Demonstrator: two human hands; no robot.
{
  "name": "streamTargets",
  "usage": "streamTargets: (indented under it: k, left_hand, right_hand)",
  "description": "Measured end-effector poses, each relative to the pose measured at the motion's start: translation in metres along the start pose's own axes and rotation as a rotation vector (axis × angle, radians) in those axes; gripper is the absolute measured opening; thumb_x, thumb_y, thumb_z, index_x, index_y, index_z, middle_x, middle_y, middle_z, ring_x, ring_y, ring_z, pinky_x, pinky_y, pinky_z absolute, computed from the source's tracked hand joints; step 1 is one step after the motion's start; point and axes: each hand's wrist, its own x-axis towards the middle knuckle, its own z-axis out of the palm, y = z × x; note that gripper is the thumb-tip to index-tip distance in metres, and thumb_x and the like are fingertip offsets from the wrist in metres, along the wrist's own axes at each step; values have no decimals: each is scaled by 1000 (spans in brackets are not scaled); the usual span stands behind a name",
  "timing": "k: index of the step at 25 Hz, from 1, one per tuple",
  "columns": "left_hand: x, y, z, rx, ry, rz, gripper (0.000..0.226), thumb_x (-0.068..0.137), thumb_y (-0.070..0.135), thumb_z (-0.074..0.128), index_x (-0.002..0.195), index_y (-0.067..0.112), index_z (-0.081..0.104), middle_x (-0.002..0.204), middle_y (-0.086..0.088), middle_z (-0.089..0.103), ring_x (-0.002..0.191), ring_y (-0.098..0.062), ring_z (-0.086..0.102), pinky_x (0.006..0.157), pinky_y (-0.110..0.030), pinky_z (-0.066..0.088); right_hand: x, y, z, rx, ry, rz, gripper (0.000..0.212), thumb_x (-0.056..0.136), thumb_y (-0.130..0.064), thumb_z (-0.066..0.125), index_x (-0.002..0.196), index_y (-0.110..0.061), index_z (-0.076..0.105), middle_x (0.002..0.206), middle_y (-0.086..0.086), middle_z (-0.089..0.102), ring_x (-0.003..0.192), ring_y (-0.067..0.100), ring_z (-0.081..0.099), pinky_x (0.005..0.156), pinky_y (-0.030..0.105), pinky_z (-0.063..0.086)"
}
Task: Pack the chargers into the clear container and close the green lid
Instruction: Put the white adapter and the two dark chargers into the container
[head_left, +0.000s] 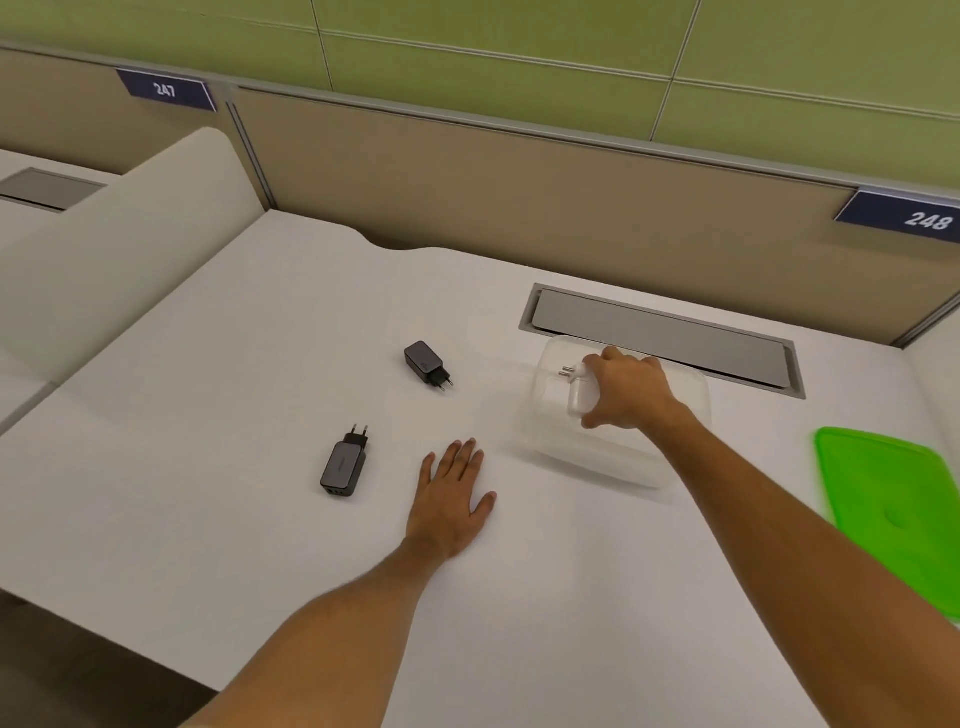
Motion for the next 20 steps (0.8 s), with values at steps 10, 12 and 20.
streamTargets:
  k: [10, 12, 20]
  left_hand:
    - [0, 0, 1, -12, 1, -14, 68, 91, 54, 19, 150, 20, 14, 161, 4, 7, 147, -11, -4, 119, -41, -7]
    - [0, 0, 1, -8, 1, -14, 68, 91, 55, 17, 150, 20, 13, 161, 4, 5, 147, -11, -4, 119, -41, -7]
    - [0, 1, 0, -37, 15, -8, 67, 92, 54, 20, 150, 19, 16, 161, 3, 7, 147, -13, -2, 119, -43, -5]
  right_hand:
    - [30, -10, 40, -105, -172, 5, 64, 72, -45, 68, 126, -19, 48, 113, 5, 54, 99, 26, 60, 92, 43, 39]
    - [32, -13, 46, -101, -178, 3, 57, 77, -44, 62, 126, -19, 48, 113, 5, 54, 99, 27, 60, 92, 43, 38]
    - [37, -20, 57, -107, -247, -13, 57, 78, -43, 62, 127, -18, 48, 118, 5, 54, 107, 26, 58, 93, 43, 36]
